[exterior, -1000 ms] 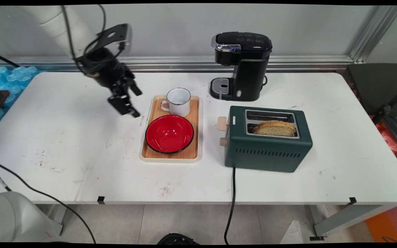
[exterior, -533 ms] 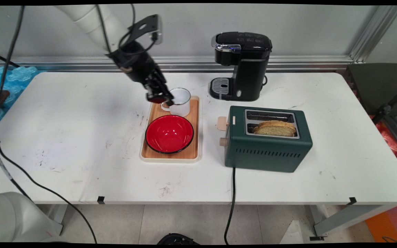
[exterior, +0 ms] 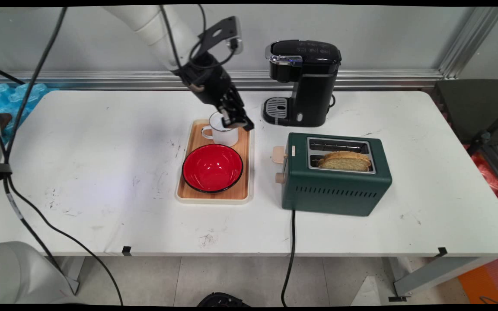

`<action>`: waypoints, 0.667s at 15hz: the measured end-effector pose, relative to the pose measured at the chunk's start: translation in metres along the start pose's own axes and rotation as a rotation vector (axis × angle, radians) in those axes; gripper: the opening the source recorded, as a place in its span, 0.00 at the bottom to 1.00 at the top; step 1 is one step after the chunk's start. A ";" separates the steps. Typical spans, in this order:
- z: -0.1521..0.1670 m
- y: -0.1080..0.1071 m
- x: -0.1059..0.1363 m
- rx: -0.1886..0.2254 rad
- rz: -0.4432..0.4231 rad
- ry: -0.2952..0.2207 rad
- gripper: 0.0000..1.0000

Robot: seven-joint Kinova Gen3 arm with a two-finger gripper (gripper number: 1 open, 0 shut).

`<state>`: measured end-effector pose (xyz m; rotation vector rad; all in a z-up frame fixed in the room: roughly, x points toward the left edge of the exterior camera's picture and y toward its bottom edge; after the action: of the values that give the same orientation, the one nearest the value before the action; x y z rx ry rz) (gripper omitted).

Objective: Press the toaster switch

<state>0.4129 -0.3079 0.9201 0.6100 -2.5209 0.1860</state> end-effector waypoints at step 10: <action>0.031 0.013 0.029 -0.039 0.022 0.018 0.00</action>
<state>0.3706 -0.3147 0.9095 0.5631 -2.5083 0.1487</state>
